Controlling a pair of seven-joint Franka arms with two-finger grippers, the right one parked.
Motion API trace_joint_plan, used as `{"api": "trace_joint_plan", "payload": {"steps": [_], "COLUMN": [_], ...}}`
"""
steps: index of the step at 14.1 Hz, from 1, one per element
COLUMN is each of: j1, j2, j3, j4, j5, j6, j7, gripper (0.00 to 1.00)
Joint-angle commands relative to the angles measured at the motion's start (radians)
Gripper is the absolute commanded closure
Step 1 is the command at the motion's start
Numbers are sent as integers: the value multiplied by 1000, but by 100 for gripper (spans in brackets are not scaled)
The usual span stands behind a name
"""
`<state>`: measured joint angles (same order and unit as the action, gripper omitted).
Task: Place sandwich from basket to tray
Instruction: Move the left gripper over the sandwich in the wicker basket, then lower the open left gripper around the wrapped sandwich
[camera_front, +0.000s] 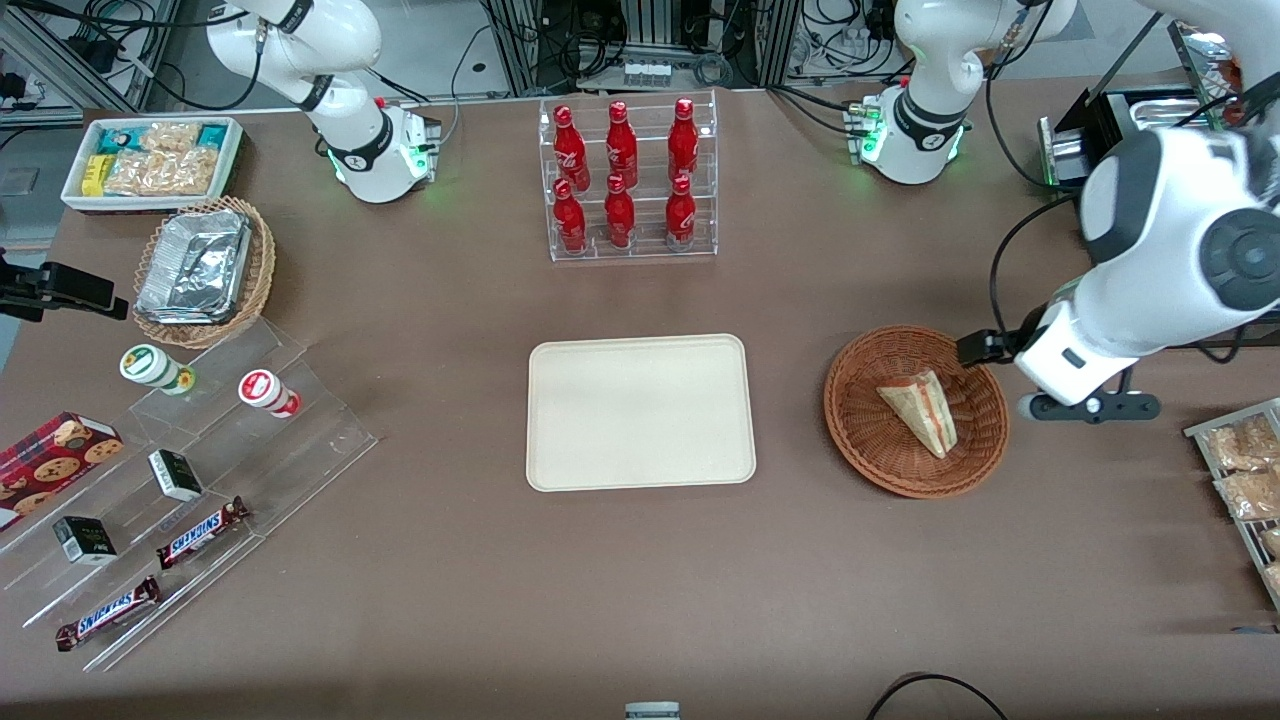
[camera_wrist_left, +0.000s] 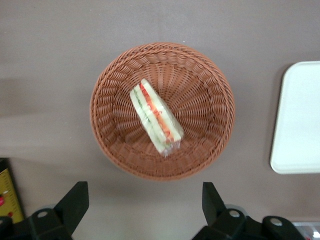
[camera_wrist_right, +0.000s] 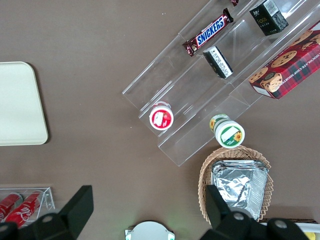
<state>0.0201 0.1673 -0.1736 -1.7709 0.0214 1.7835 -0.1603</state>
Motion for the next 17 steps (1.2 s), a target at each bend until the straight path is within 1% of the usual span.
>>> {"api": "trace_joint_plan", "payload": {"steps": [1, 3, 6, 8, 12, 14, 15, 17], "j1": [8, 9, 9, 8, 4, -2, -3, -11], "j2": [-72, -80, -101, -110, -88, -52, -36, -19], "j3": [-6, -6, -6, -6, -7, -7, -9, -9], "j4": [-160, -232, -364, -436, -449, -450, -449, -449], "j5": [2, 2, 2, 2, 2, 2, 2, 3], "j6": [138, 216, 394, 492, 536, 574, 585, 597], "j7": [-33, -80, -160, -253, -502, -692, -759, -783], "gripper": [0, 0, 0, 0, 0, 0, 0, 0]}}
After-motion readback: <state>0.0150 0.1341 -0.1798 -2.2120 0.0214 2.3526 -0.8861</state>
